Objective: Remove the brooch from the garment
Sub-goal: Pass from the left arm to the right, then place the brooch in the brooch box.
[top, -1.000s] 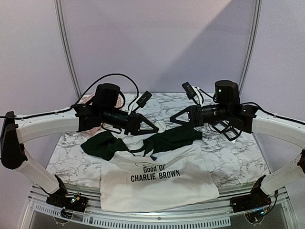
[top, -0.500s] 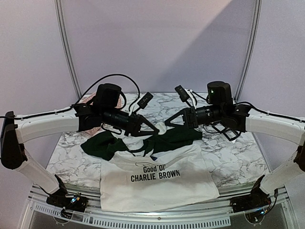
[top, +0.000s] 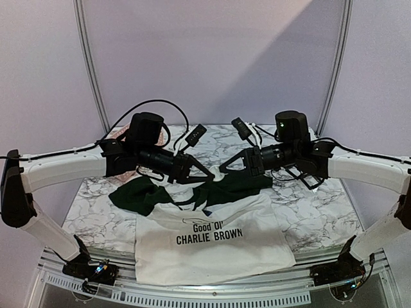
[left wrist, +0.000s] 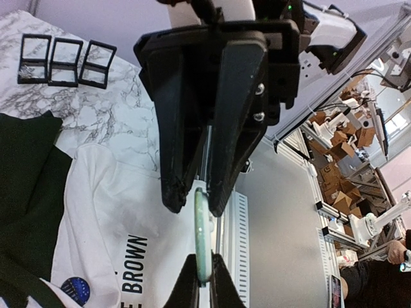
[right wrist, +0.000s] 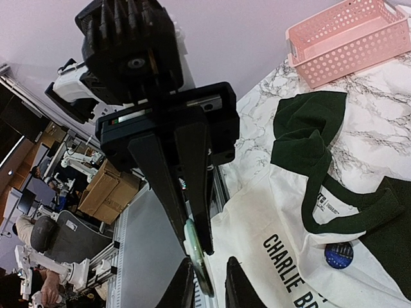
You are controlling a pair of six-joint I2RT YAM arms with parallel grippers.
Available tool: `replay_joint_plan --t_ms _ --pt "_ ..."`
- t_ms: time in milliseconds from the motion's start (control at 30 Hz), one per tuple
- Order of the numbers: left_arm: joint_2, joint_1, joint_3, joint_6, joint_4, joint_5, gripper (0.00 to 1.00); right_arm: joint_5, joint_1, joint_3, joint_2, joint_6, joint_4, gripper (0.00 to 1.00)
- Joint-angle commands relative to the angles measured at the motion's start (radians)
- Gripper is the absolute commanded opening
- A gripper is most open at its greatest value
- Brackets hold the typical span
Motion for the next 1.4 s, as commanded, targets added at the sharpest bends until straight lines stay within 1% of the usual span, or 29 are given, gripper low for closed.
replay_joint_plan --t_ms 0,100,200,300,400,433,500,567,633,733,767,833,867,967,1067,1167,1367 --pt "0.001 -0.016 0.021 0.016 -0.017 -0.005 0.00 -0.005 0.008 0.023 0.012 -0.009 0.001 0.14" --pt "0.001 -0.016 0.021 0.015 -0.017 -0.007 0.00 -0.006 0.007 0.021 0.008 -0.009 0.005 0.09" --pt "0.000 -0.016 0.022 0.016 -0.018 -0.010 0.00 -0.009 0.007 0.020 0.010 -0.005 0.008 0.00" --pt "-0.002 -0.016 0.023 0.017 -0.021 -0.023 0.00 -0.003 0.007 0.020 0.007 -0.008 0.008 0.00" --pt "-0.022 -0.016 0.016 0.032 -0.038 -0.105 0.00 0.021 0.009 0.019 -0.001 -0.011 0.008 0.00" --pt "-0.031 -0.016 0.015 0.039 -0.048 -0.144 0.06 0.040 0.009 0.020 -0.008 -0.013 0.000 0.00" --pt "-0.061 -0.015 0.009 0.051 -0.064 -0.229 0.23 0.123 0.009 0.034 -0.029 -0.023 -0.063 0.00" --pt "-0.107 -0.012 -0.009 0.060 -0.068 -0.346 0.43 0.252 0.009 0.072 -0.045 -0.064 -0.176 0.00" --pt "-0.166 -0.001 -0.042 0.066 -0.065 -0.491 0.67 0.386 0.009 0.118 -0.062 -0.105 -0.283 0.00" --pt "-0.271 0.030 -0.100 0.056 -0.027 -0.670 0.97 0.581 0.008 0.187 -0.071 -0.171 -0.412 0.00" --pt "-0.302 0.044 -0.120 0.053 -0.005 -0.706 0.99 0.635 0.004 0.209 -0.068 -0.180 -0.449 0.00" --pt "-0.351 0.072 -0.138 0.050 0.016 -0.737 1.00 0.734 -0.015 0.246 -0.048 -0.203 -0.525 0.00" --pt "-0.358 0.086 -0.136 0.043 0.014 -0.742 1.00 0.784 -0.029 0.263 -0.038 -0.206 -0.566 0.00" --pt "-0.358 0.125 -0.119 0.025 -0.011 -0.764 1.00 1.027 -0.072 0.322 0.027 -0.204 -0.709 0.00" --pt "-0.348 0.146 -0.120 0.001 -0.025 -0.807 1.00 1.190 -0.104 0.335 0.100 -0.208 -0.785 0.00" --pt "-0.325 0.162 -0.110 -0.018 -0.045 -0.816 1.00 1.273 -0.154 0.308 0.150 -0.229 -0.789 0.00" --pt "-0.291 0.171 -0.098 -0.042 -0.057 -0.778 0.99 1.299 -0.267 0.270 0.223 -0.273 -0.733 0.00"
